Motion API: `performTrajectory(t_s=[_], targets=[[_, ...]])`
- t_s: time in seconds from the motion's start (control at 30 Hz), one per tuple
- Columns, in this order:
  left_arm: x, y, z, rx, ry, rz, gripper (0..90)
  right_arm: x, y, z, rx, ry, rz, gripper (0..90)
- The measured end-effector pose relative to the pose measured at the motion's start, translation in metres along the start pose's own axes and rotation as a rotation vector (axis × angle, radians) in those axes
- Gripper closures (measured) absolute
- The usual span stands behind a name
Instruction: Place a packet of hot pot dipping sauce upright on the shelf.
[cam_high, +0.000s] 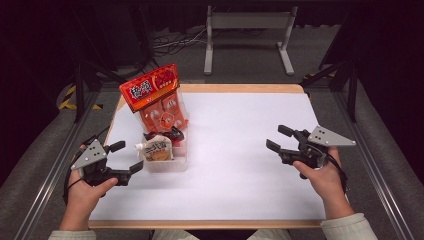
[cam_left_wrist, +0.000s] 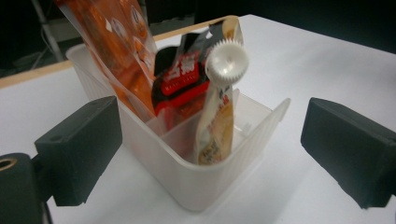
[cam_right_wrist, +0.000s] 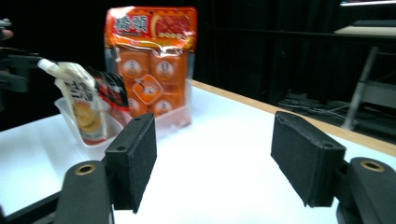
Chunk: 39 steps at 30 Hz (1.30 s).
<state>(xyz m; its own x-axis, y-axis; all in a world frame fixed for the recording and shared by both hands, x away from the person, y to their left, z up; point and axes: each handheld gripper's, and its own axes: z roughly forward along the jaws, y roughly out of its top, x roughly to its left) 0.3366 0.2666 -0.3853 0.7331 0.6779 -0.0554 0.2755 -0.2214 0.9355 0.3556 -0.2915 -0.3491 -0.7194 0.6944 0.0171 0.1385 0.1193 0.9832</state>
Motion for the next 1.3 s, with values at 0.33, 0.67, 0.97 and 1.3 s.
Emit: performTrajectory(t_s=[0.33, 0.67, 0.97, 1.3], targets=[[-0.002, -0.024, 0.002, -0.016, -0.015, -0.051, 6.4, -0.011, -0.03, -0.022, 0.051, -0.058, 0.028, 28.5], [-0.001, -0.045, 0.011, -0.004, 0.005, -0.086, 6.4, -0.017, -0.062, -0.029, 0.101, -0.1, 0.089, 27.1], [-0.002, -0.055, 0.025, 0.016, 0.01, -0.054, 7.7, -0.015, -0.082, -0.031, 0.125, -0.13, 0.101, 26.8], [0.0, -0.066, 0.028, 0.051, 0.028, -0.074, 8.1, -0.009, -0.098, -0.027, 0.19, -0.135, 0.089, 25.0]])
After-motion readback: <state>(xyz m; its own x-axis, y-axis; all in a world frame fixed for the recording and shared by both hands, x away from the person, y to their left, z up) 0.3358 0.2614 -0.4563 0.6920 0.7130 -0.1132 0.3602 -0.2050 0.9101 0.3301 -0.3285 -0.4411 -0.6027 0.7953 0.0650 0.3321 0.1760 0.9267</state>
